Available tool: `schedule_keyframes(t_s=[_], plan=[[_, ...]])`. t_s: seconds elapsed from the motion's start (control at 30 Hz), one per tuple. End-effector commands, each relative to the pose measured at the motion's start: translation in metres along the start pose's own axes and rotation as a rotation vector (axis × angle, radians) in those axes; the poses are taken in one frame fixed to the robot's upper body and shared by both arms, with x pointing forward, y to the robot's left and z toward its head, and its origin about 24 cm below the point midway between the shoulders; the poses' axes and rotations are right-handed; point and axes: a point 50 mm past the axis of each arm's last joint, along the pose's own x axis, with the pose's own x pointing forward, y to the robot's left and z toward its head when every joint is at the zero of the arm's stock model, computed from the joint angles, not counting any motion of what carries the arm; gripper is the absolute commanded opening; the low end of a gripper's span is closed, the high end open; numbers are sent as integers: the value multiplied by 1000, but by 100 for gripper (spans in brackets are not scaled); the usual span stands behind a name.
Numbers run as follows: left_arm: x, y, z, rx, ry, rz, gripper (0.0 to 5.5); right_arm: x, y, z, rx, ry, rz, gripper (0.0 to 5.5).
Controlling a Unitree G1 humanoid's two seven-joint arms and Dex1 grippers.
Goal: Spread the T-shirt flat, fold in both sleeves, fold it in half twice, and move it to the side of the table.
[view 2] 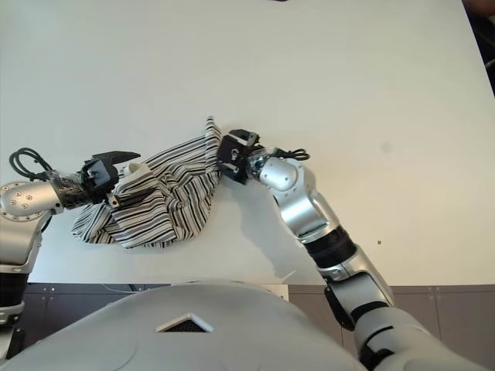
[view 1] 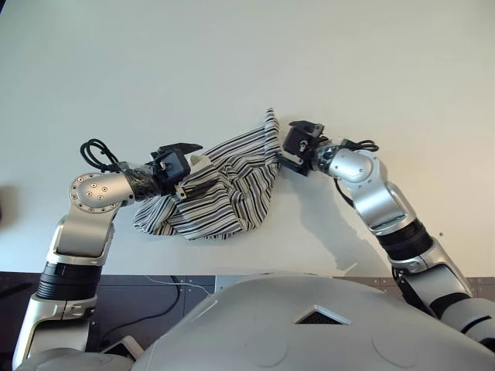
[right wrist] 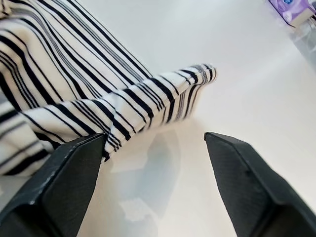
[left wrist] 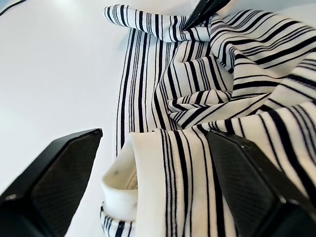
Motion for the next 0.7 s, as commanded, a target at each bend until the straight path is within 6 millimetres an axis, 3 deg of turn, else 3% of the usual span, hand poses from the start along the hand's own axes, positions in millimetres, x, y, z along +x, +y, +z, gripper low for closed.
schedule_keyframes(t_s=[0.03,0.1,0.2,0.27,0.33,0.4,0.5,0.57,0.63,0.7], plan=[[17,-30,4,-55,-50,-70,394,-15,-28,-38,66,151,-116,366],[20,-39,6,-56,-58,-101,394,-12,-43,-49,90,183,-174,366],[28,-39,17,-43,-106,-126,394,2,-62,-63,147,214,-247,366],[33,-35,25,-31,-142,-122,394,10,-85,-70,180,246,-393,366],[31,-20,30,-27,-165,-58,394,7,-108,-57,281,125,-552,366],[23,-3,24,-10,-129,20,394,-4,-118,-37,366,-57,-594,366],[12,14,25,-11,-138,123,394,-23,-100,2,443,-307,-382,366],[13,12,35,-47,-213,134,394,-29,-71,23,373,-364,-125,366],[14,16,38,-81,-247,168,394,-29,-39,17,256,-267,109,366],[17,21,36,-102,-243,200,394,-24,-23,-4,151,-121,189,366]])
